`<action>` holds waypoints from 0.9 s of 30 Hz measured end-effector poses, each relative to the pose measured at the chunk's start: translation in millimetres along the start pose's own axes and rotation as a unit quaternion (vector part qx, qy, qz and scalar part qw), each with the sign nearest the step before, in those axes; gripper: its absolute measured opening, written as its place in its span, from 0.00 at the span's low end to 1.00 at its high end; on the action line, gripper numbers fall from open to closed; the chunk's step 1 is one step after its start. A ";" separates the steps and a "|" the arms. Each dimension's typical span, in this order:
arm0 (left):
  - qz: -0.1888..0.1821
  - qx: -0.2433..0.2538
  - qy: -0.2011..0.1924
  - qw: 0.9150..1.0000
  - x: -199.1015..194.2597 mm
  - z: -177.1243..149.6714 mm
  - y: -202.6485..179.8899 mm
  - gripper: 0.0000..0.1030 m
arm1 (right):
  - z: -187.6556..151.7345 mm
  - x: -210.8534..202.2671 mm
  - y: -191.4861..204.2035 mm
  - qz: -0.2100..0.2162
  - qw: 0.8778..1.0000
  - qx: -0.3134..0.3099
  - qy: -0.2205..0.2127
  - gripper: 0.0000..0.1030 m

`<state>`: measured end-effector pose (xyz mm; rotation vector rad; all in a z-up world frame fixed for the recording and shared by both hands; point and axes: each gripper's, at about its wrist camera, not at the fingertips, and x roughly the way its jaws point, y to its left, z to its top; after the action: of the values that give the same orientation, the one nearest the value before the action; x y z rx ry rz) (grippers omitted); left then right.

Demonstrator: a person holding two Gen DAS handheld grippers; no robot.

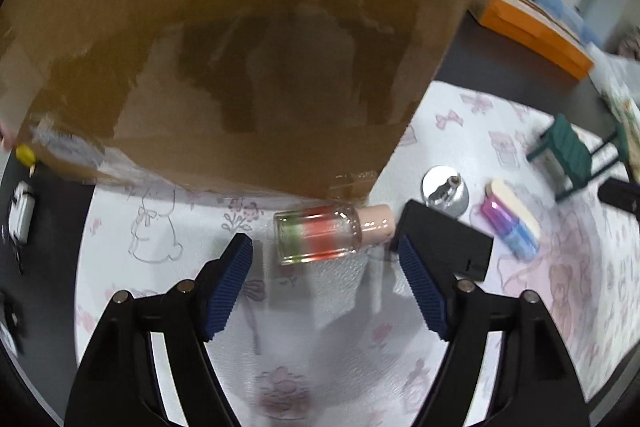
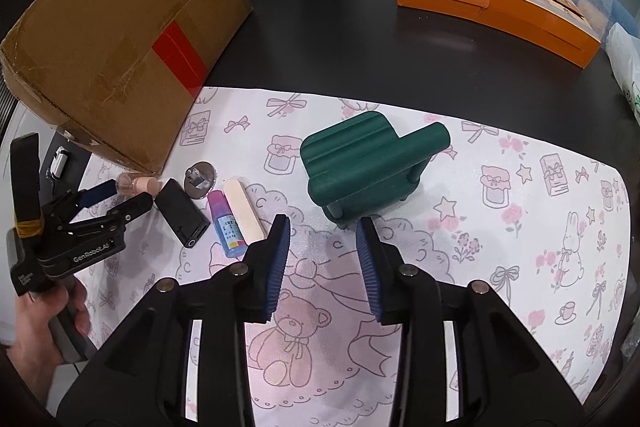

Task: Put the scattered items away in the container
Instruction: 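Grasp the pink-and-green glass bottle with left tool while right tool grasps the green toy chair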

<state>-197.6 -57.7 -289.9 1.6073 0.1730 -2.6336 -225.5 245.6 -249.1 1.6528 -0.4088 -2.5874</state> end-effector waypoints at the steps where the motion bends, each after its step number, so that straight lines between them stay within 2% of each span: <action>1: 0.004 -0.007 -0.004 1.000 1.0 -0.3 -1.9 0.72 | 0.0 0.4 0.0 0.000 1.000 0.000 0.001 0.34; 3: 0.021 -0.014 -0.014 1.000 3.6 0.8 -5.1 0.72 | -0.1 0.7 -0.2 0.002 1.000 0.002 0.001 0.34; 7: 0.020 -0.029 -0.019 0.999 7.3 2.6 -1.0 0.72 | -0.2 -1.1 -2.1 0.005 1.000 0.007 -0.005 0.34; 8: 0.018 -0.033 -0.019 0.999 7.9 3.2 0.4 0.69 | -0.1 -0.9 -2.2 0.005 1.000 0.006 -0.006 0.34; 9: 0.017 -0.034 -0.019 0.999 8.0 3.3 1.0 0.58 | 0.0 -0.6 -2.4 0.005 1.000 0.007 -0.007 0.34; 10: 0.016 -0.035 -0.019 0.999 8.0 3.3 1.4 0.57 | 0.3 -0.4 -2.6 0.007 1.000 0.008 -0.009 0.34; 17: 0.008 -0.040 -0.021 0.999 5.8 -2.4 6.3 0.57 | 0.4 0.6 0.3 -0.006 1.000 0.008 -0.024 0.35; 27: -0.012 -0.034 -0.021 0.999 -7.4 -19.7 2.4 0.57 | -2.2 0.1 -9.0 0.006 0.999 0.021 -0.045 0.35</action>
<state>-176.6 -57.8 -292.4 1.5377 0.2786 -2.6450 -222.6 253.8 -252.3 1.5448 -0.4787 -2.6695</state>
